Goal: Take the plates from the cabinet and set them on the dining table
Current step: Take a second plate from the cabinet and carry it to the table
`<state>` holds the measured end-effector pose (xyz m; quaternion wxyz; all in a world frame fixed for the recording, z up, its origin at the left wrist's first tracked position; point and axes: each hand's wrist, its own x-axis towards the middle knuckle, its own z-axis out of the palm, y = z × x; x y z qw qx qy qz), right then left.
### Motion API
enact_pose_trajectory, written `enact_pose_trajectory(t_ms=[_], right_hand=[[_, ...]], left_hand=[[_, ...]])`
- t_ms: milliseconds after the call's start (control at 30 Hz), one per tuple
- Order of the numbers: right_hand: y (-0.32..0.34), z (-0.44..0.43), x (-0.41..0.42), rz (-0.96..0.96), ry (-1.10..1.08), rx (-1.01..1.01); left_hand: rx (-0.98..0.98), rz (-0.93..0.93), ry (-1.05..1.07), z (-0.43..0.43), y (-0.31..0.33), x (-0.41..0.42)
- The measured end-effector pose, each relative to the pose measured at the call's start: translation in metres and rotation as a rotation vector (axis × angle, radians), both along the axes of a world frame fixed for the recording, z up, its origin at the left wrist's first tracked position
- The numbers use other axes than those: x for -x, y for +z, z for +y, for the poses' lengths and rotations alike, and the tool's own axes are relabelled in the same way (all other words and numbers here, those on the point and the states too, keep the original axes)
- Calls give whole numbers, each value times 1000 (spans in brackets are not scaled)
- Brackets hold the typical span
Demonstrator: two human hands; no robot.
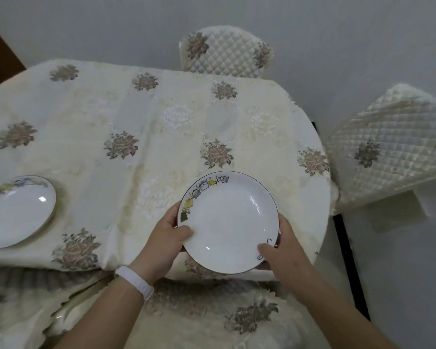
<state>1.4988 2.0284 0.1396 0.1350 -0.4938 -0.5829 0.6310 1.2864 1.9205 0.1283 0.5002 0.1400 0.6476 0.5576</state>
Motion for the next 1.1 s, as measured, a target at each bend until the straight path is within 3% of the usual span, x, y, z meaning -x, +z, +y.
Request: enact_pose_trajectory(t_ms=[300, 533, 933, 1100], right_hand=[[-61, 54, 47, -88, 125, 105], [-101, 74, 66, -375, 343, -76], [-122, 84, 72, -429, 408, -142], [-120, 95, 74, -475, 467, -313]], left_hand=[[153, 113, 66, 21, -51, 29], [345, 264, 61, 32, -88, 37], [426, 374, 76, 36, -113, 38], [421, 505, 26, 48, -105, 48]])
